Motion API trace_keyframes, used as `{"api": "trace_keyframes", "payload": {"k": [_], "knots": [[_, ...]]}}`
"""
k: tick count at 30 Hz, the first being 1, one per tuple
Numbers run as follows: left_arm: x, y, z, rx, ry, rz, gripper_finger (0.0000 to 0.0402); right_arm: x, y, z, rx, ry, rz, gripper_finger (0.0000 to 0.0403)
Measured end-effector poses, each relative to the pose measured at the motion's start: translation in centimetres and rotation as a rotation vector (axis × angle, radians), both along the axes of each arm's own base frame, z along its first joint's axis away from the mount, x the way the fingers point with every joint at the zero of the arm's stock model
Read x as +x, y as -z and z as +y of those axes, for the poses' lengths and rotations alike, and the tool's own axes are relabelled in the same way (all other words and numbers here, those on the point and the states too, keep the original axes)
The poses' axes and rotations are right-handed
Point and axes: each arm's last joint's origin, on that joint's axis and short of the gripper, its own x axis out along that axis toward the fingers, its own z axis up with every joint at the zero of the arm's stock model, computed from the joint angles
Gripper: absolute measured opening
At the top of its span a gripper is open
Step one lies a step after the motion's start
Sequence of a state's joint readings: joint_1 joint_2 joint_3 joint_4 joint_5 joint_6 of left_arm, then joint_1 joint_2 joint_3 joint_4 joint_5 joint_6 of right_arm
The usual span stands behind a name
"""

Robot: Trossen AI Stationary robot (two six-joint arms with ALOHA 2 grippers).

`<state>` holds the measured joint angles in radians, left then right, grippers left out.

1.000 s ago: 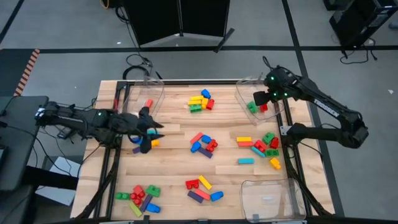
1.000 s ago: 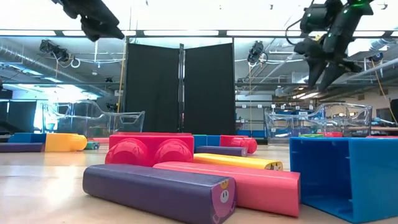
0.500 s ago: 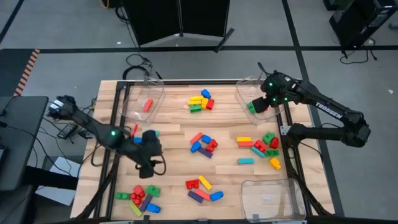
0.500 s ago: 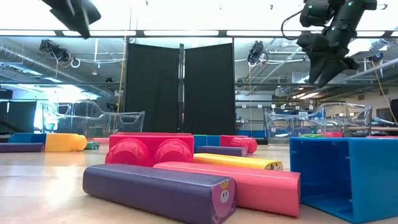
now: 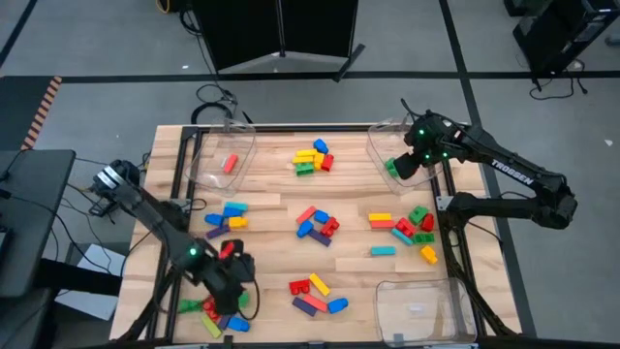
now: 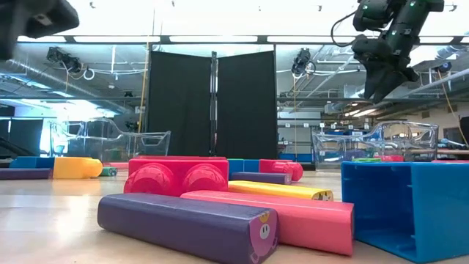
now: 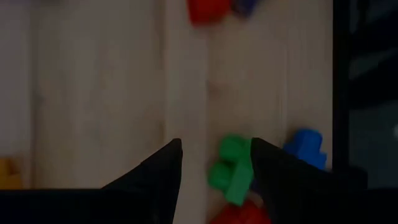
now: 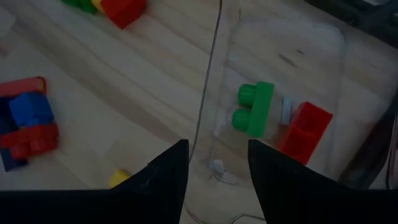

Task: Sort blocks by size
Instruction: Put the green 2 stud game piece into the top right transparent bin

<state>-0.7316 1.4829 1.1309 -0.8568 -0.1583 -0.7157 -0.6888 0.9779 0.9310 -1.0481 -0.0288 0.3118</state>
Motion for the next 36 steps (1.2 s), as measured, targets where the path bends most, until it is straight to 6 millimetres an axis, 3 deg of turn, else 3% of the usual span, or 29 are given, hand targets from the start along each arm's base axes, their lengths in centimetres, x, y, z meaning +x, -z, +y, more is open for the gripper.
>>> {"api": "trace_keyframes", "payload": {"k": [16,36], "knots": [[0.6,5.2,-2.7,0.011,0.079,0.275,0.0197,0.0,0.0,0.0,-0.003,-0.009,0.003,0.0175],[1.3,9.8,-4.3,0.103,0.097,0.345,0.0197,0.1,0.0,0.0,-0.007,-0.007,-0.002,0.0175]]}}
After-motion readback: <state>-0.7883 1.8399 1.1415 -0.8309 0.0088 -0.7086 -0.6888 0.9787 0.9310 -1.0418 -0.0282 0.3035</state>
